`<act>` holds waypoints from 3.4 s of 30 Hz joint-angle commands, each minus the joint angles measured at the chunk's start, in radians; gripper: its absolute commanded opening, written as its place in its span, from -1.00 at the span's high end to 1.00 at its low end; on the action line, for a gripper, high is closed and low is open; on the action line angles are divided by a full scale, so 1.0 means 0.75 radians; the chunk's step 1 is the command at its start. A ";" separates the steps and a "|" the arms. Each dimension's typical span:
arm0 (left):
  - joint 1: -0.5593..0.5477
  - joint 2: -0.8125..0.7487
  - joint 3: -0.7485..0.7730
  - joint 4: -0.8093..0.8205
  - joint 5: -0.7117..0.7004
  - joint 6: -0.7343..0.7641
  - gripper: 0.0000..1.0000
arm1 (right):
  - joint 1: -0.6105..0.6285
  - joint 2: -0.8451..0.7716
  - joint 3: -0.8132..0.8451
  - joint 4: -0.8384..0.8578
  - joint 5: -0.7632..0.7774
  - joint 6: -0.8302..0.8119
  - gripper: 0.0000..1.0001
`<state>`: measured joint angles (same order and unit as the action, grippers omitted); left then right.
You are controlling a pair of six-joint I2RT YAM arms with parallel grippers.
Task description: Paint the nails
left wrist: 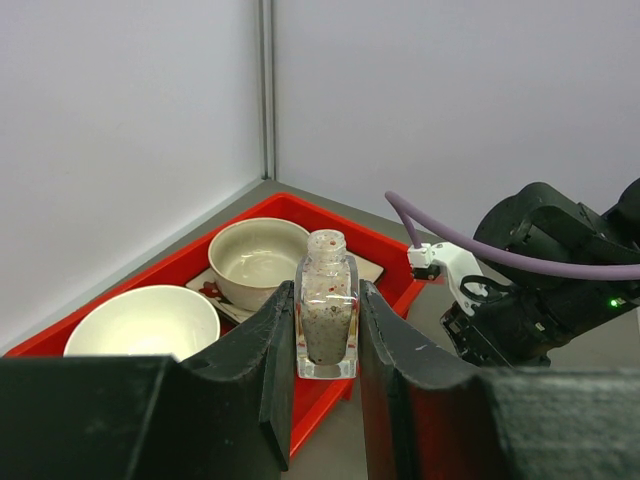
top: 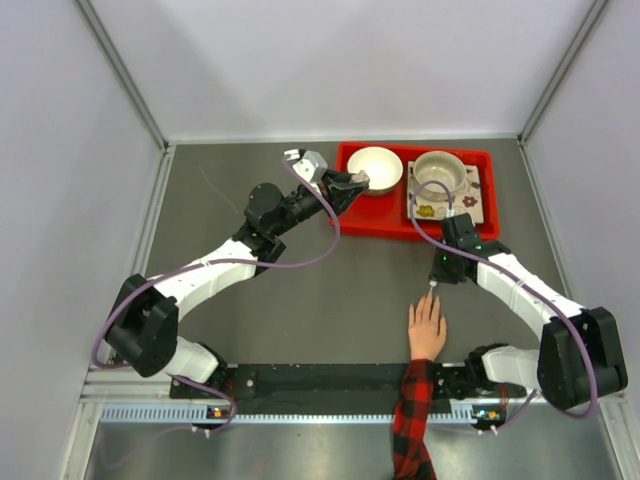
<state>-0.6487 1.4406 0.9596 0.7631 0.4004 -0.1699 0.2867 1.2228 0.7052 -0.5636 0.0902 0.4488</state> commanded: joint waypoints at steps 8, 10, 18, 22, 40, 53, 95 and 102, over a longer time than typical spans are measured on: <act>0.008 -0.013 0.050 0.091 0.008 -0.005 1.00 | -0.014 0.014 -0.003 0.038 0.025 0.009 1.00; 0.008 -0.015 0.050 0.091 0.008 -0.005 1.00 | -0.014 0.016 -0.001 0.042 0.031 0.007 1.00; 0.008 -0.013 0.050 0.089 0.006 -0.002 1.00 | -0.014 0.026 0.007 0.038 0.035 0.003 1.00; 0.010 -0.013 0.048 0.089 0.006 0.000 1.00 | -0.014 0.032 0.015 0.048 0.035 -0.001 1.00; 0.016 -0.011 0.050 0.085 0.006 0.002 1.00 | -0.039 0.067 0.044 0.077 0.033 -0.022 1.00; 0.018 -0.006 0.050 0.087 0.006 -0.002 1.00 | -0.039 0.081 0.054 0.085 0.037 -0.024 1.00; 0.020 0.004 0.052 0.093 0.012 -0.013 1.00 | -0.053 0.092 0.064 0.099 0.035 -0.028 1.00; 0.022 -0.006 0.048 0.093 0.014 -0.017 1.00 | -0.051 0.086 0.078 0.095 0.047 -0.026 1.00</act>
<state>-0.6373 1.4475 0.9600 0.7635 0.4026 -0.1711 0.2634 1.2991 0.7090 -0.5117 0.1078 0.4377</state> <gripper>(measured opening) 0.313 0.082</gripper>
